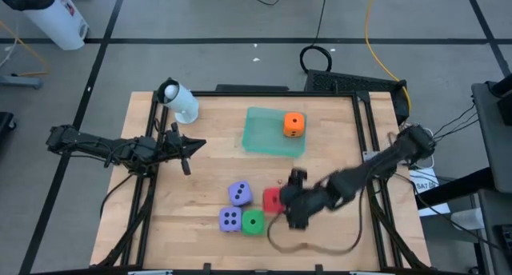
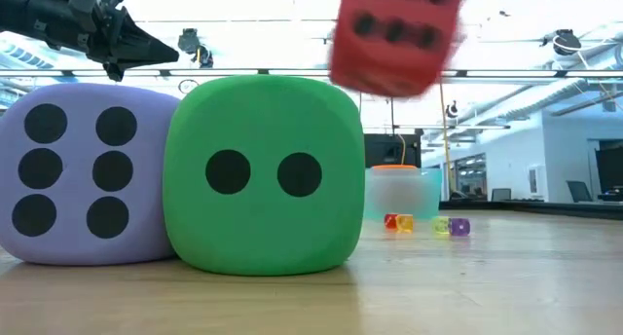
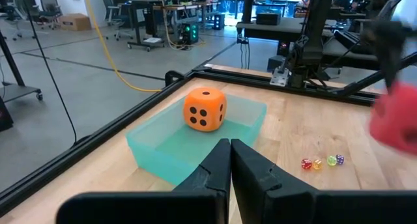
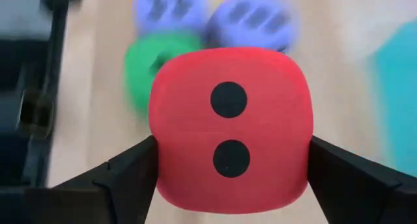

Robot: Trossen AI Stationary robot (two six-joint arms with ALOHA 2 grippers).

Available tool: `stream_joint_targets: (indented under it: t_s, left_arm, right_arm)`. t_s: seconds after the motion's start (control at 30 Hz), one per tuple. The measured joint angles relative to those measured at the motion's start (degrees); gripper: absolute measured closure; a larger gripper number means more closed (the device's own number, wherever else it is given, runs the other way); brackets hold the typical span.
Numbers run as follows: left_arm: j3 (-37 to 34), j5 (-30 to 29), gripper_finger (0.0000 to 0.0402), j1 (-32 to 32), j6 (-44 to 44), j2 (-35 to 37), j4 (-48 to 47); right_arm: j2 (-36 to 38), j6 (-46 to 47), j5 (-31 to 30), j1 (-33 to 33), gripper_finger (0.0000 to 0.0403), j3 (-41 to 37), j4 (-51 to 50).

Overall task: Pick & Place Dice
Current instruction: Put the large red die into the green bin

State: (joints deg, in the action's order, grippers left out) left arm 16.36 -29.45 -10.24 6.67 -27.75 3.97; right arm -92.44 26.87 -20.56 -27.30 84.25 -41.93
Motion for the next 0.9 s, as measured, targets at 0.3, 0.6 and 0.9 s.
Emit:
stream_joint_targets:
  t_s: [0.3, 0.6, 0.9]
  left_arm:
    - [0.0, 0.0, 0.0382, 0.0, 0.01, 0.0, 0.12]
    - [0.0, -0.01, 0.0382, 0.0, -0.07, 0.0, 0.23]
    - [0.0, -0.02, 0.0382, -0.01, -1.07, 0.0, 0.57]
  right_arm:
    - [9.74, -18.98, 2.94, 20.35, 0.0071, 0.09, 1.01]
    - [3.97, -33.17, 15.14, 39.76, 0.0072, 0.11, 1.87]
    - [-6.09, -41.9, 19.2, 48.98, 0.0072, 0.09, 4.06]
